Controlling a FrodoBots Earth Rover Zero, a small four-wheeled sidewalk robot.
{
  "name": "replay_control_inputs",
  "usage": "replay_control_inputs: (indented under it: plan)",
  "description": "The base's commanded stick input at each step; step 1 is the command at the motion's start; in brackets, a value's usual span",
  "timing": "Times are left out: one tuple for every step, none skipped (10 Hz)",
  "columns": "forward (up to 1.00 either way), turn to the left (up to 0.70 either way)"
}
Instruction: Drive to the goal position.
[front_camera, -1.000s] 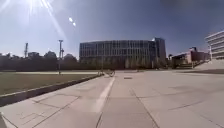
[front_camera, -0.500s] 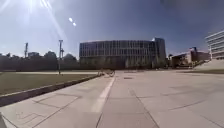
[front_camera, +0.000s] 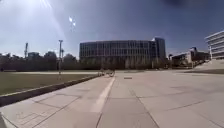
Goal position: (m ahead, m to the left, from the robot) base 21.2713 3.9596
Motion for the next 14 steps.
replay_control_inputs:
  plan:
    - [0.06,0.00]
    - [0.06,0.00]
    - [0.06,0.00]
    - [0.06,0.00]
    - [0.06,0.00]
    - [0.06,0.00]
    - [0.06,0.00]
    - [0.06,0.00]
    - [0.06,0.00]
    - [0.06,0.00]
    - [0.06,0.00]
    - [0.06,0.00]
    - [0.06,0.00]
    - [0.06,0.00]
